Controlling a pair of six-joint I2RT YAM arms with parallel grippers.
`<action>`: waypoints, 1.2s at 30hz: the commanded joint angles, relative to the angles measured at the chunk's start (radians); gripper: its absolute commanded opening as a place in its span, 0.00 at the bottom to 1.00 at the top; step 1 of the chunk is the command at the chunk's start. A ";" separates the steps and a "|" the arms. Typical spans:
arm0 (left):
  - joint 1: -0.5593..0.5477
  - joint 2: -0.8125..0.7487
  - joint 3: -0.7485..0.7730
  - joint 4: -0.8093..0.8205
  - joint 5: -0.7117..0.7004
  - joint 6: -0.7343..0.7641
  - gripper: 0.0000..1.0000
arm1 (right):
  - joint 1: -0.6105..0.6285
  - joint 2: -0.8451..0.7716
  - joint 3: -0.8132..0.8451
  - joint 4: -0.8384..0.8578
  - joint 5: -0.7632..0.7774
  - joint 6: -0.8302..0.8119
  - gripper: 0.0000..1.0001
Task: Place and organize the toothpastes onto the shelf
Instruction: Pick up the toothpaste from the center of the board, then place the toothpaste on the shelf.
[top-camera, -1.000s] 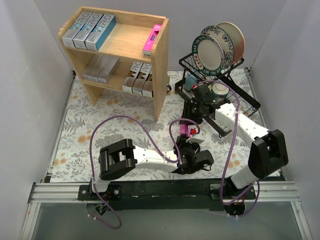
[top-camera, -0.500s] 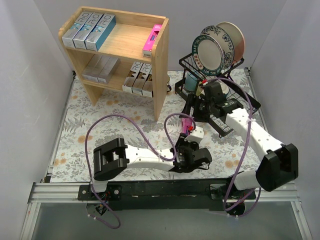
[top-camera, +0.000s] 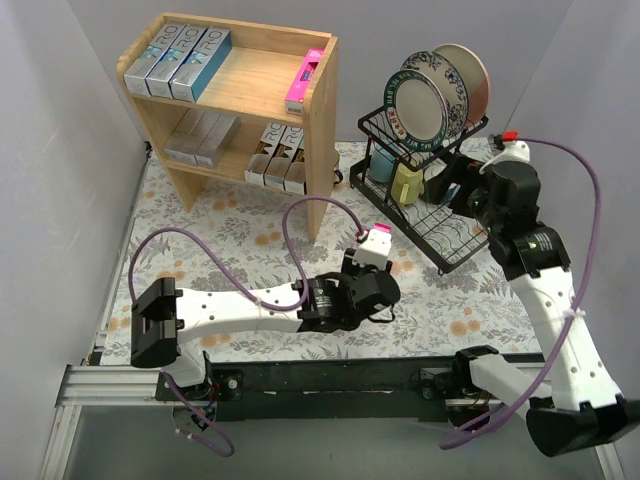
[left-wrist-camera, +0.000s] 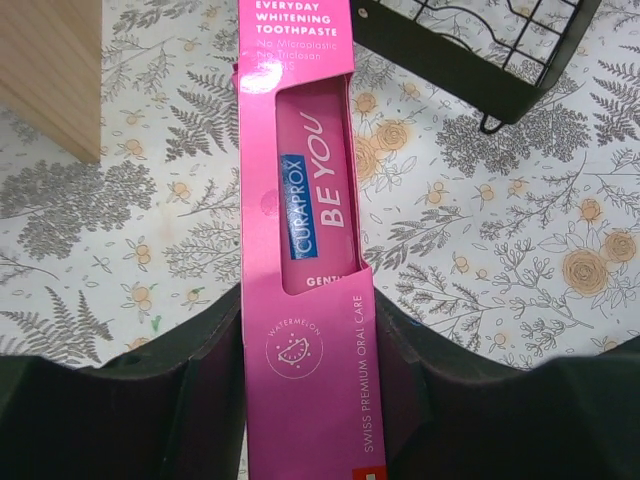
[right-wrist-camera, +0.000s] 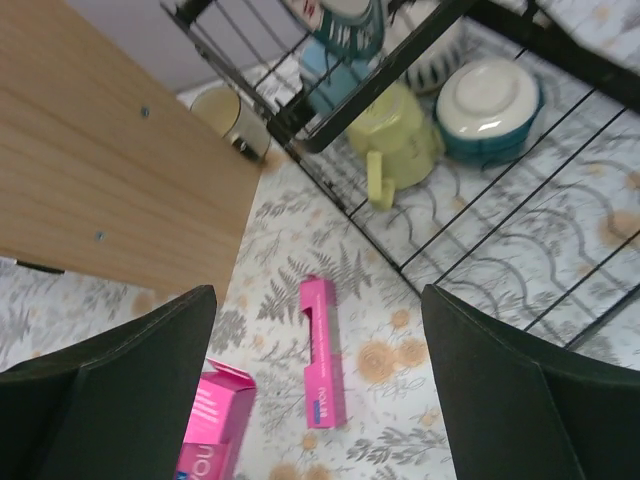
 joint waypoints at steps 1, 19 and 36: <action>0.045 -0.108 0.107 -0.094 0.051 0.082 0.09 | -0.005 -0.140 -0.022 0.071 0.224 -0.090 0.92; 0.307 -0.110 0.879 -0.400 0.323 0.329 0.12 | -0.003 -0.317 -0.308 0.147 0.211 -0.205 0.91; 0.741 -0.079 0.903 -0.246 0.352 0.507 0.17 | 0.032 -0.327 -0.372 0.177 0.071 -0.260 0.88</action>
